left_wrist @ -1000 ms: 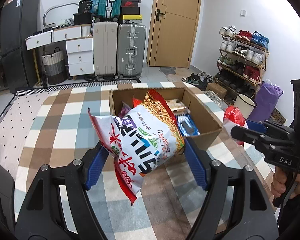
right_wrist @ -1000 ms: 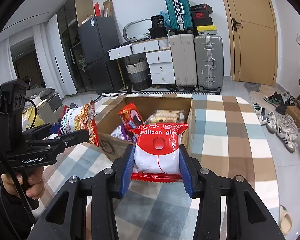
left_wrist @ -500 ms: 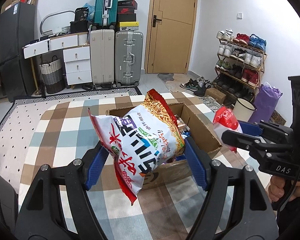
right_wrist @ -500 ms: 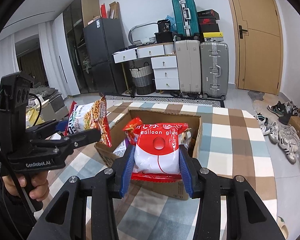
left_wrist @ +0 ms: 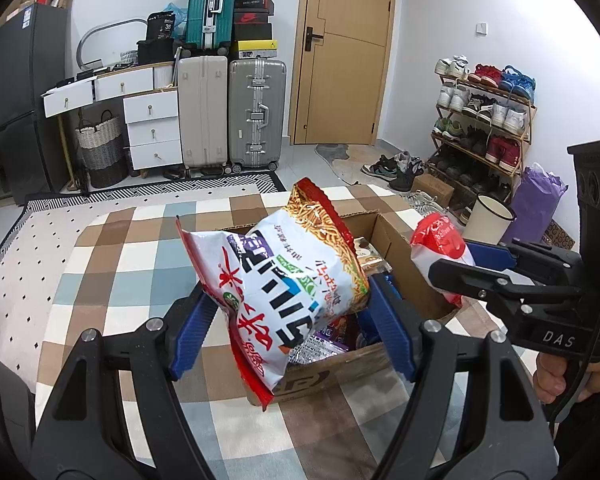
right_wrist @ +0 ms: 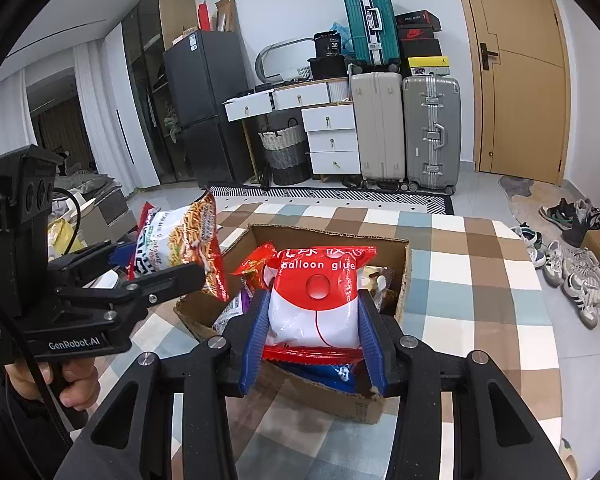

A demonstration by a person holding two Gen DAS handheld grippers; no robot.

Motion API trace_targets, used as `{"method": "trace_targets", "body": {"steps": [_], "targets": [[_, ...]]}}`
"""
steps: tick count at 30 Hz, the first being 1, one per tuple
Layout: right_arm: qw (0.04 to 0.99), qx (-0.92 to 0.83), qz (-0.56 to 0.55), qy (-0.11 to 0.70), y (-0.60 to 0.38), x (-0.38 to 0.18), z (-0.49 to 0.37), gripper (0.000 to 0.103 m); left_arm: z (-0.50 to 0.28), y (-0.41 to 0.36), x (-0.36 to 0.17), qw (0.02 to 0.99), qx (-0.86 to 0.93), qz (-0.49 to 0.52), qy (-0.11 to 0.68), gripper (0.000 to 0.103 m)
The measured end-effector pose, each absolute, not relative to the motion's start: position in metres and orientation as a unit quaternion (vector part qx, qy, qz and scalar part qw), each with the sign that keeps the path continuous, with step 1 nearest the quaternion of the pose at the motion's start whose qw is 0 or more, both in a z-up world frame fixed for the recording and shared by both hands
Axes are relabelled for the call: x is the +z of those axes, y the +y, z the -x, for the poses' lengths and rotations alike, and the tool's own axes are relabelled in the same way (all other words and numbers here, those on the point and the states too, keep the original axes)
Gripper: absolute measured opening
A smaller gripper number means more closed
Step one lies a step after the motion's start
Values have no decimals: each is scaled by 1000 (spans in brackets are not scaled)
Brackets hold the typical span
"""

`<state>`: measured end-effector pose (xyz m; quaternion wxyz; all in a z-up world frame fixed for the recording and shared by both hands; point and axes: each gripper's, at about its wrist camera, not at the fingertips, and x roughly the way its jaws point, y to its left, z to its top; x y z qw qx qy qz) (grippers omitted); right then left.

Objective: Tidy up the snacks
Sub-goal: 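Lift the balloon glue pack and noodle bag and carry them over the box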

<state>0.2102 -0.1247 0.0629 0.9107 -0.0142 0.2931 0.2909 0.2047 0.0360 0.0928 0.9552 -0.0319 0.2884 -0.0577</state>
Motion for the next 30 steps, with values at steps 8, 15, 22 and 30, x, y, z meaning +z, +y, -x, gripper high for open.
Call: {"method": "trace_targets", "body": {"steps": [8,15,22,30], "targets": [[907,291,22,304,-115,56,-225,43,-230,39,74,949,-52,38,309,73],[904,286,23,317,-111,44,-239,43,-254,45,55,944,-47,39,325,73],[901,281,27,329,-109,31,-255,43,-271,45,46,943,-50,35,328,73],[901,273,27,336,-111,20,-268,43,-287,35,34,938,-56,27,342,73]]}}
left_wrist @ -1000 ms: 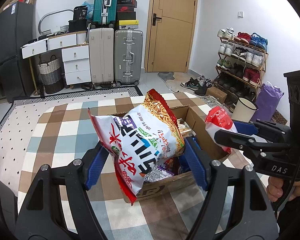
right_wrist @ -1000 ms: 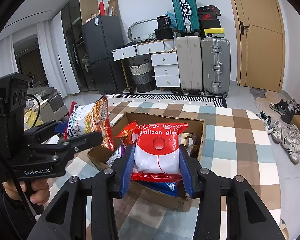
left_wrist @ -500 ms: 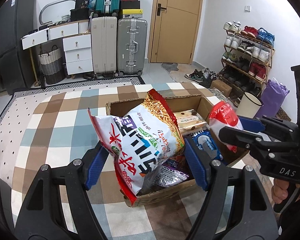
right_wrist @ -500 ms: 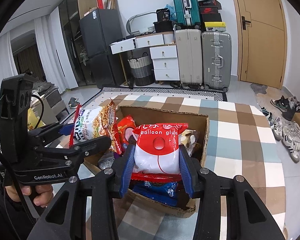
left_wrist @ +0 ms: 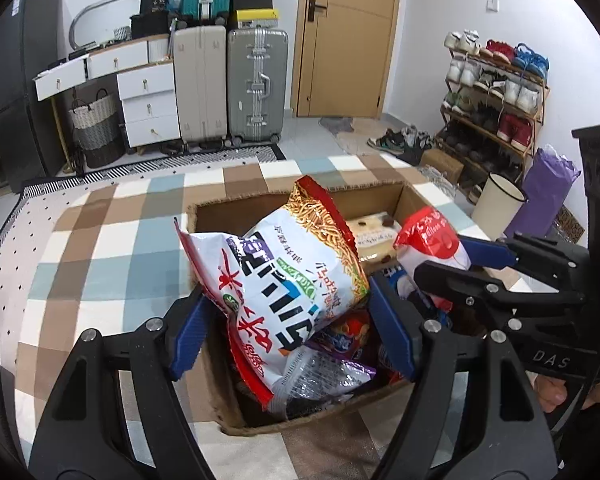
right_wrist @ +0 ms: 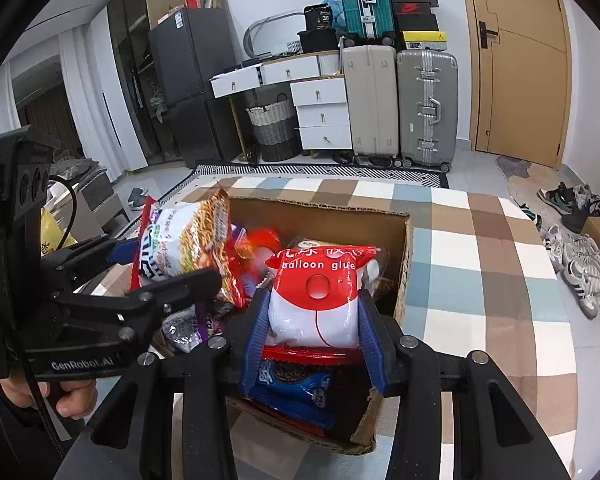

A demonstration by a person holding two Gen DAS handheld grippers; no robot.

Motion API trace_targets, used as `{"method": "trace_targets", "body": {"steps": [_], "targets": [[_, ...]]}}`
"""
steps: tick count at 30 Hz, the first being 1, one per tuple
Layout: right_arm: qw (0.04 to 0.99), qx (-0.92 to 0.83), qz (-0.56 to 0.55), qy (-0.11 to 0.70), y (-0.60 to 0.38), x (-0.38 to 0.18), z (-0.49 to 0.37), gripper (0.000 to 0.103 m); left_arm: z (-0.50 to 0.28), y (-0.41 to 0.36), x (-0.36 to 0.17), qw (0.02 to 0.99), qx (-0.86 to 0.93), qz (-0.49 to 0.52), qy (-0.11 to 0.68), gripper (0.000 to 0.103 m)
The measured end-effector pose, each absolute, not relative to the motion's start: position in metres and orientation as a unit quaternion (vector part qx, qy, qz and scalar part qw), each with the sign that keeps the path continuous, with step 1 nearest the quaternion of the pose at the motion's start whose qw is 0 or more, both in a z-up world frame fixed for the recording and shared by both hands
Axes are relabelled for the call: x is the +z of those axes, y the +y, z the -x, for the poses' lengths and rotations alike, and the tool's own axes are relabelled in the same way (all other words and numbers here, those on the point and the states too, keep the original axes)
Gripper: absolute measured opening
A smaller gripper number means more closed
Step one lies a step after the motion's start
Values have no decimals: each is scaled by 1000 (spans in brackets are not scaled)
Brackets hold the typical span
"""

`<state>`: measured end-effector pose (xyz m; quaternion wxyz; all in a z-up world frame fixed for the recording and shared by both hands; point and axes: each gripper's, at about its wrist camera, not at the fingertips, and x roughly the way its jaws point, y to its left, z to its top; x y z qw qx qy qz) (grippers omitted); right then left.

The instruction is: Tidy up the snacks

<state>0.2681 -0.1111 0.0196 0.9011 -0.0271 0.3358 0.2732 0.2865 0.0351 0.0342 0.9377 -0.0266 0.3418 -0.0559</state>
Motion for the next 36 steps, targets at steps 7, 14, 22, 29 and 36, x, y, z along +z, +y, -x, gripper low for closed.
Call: {"method": "trace_targets", "body": {"steps": [7,14,22,29,36], "targets": [[903,270,36,332,-112,17,-272,43,-294,24,25,939,-52,0,340,73],[905,270,38,327,-115,16,-273,43,-298,24,21,937,-51,-3,345,73],[912,274,36,305,-120,25,-266,50,-295,32,25,937,-51,22,346,76],[917,265,38,294,-128,36,-256,76,-283,36,38,940,-51,32,335,90],[924,272,16,268,-139,44,-236,102,-257,39,48,950,-40,27,309,102]]}}
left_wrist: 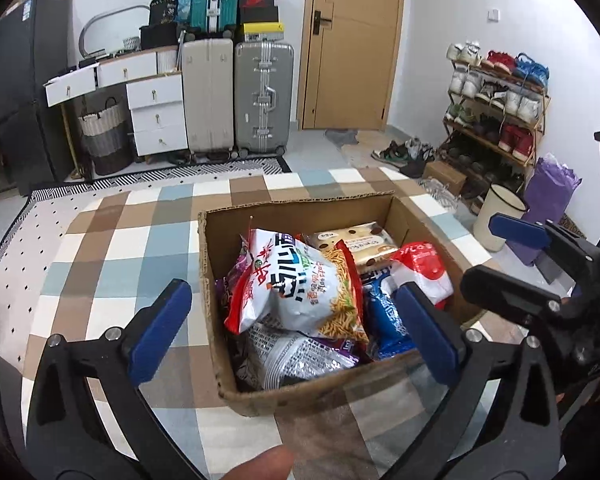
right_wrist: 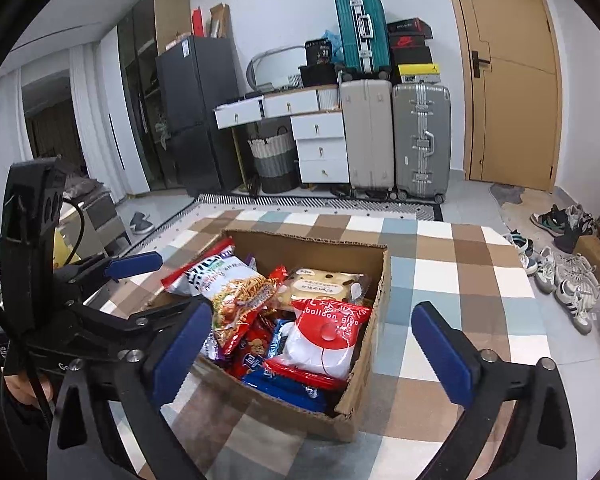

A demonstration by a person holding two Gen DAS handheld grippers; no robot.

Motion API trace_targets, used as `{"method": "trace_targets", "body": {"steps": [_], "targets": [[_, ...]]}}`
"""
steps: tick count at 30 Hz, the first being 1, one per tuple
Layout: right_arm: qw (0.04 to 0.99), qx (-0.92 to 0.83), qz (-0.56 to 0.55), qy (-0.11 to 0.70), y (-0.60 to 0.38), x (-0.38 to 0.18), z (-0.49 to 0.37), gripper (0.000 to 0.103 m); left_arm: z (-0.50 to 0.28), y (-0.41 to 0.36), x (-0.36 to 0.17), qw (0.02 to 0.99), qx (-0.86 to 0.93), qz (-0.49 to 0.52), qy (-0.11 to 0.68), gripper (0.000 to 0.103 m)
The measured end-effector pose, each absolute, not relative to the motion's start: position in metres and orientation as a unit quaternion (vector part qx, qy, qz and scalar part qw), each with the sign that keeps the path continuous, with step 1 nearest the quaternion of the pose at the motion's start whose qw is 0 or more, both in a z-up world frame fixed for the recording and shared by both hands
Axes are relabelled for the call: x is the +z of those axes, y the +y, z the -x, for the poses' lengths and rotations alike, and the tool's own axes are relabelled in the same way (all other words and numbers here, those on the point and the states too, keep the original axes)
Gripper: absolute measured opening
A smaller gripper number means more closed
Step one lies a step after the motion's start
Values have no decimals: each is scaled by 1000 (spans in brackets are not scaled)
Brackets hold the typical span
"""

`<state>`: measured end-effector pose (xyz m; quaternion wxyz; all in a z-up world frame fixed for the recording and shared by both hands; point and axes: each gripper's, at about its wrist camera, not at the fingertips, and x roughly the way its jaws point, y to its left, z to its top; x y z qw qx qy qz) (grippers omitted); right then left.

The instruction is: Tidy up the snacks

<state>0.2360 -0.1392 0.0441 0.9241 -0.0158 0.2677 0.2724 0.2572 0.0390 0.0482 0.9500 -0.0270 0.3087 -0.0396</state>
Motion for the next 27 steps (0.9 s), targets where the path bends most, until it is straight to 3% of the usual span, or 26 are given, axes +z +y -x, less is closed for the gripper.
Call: {"method": "trace_targets", "body": {"steps": [14,27], "targets": [[928,301,7,218,-148,49,-179,103,-187,40,58,969,-22,25,245,102],[931,311,-13,190,-163,22,-146,103,-140,38,28,976,-6,31,215,102]]}}
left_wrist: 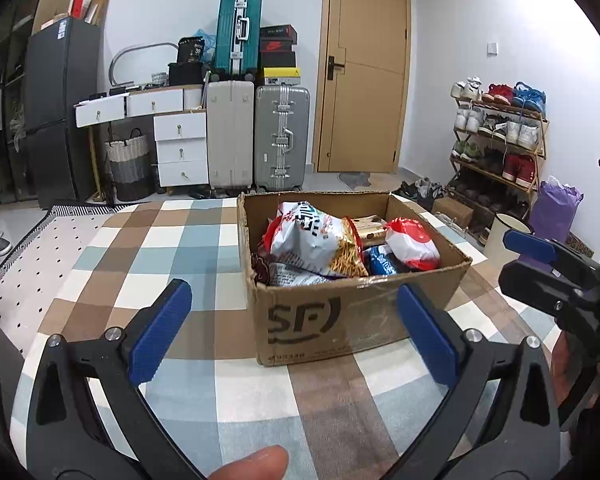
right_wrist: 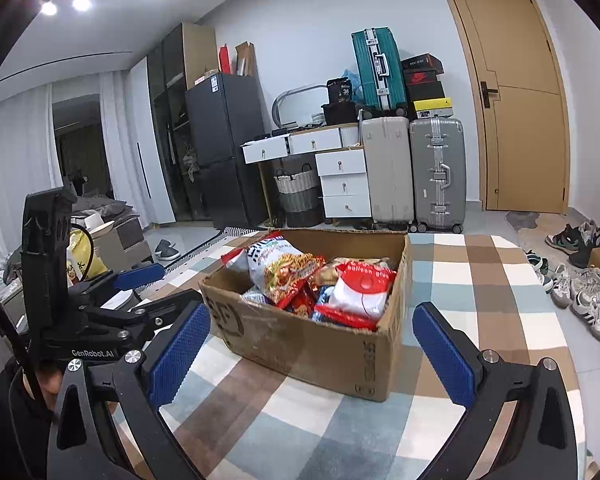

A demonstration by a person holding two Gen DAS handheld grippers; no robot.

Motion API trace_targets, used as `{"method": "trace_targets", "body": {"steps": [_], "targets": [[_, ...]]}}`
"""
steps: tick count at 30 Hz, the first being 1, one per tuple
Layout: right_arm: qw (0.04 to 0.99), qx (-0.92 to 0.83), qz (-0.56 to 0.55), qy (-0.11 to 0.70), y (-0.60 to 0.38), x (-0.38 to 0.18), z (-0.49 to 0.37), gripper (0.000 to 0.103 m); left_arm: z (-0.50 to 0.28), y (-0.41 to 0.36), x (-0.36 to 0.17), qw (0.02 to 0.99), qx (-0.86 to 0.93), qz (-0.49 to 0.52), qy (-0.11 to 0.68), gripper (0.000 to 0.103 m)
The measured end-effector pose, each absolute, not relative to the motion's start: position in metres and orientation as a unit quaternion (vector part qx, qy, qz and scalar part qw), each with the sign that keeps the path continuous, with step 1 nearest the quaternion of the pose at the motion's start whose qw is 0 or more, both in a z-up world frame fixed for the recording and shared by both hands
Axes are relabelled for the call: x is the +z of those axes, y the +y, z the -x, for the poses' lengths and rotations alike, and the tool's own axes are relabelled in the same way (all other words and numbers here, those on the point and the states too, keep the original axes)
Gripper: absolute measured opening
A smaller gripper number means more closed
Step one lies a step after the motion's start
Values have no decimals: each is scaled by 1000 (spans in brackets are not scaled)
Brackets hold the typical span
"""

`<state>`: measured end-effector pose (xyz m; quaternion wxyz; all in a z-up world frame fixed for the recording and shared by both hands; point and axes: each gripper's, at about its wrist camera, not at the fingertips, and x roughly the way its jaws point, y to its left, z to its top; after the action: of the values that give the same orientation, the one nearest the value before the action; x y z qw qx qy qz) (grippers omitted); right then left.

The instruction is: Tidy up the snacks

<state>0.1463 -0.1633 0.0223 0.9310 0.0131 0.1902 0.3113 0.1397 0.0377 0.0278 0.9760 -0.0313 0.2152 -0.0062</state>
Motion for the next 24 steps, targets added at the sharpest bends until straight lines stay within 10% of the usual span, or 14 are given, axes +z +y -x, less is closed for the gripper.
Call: {"method": "trace_targets", "body": {"steps": [24], "targets": [[948,287,-1,135,-168,-6,-128,103,-123,34,-1,984,9,29,175,102]]}}
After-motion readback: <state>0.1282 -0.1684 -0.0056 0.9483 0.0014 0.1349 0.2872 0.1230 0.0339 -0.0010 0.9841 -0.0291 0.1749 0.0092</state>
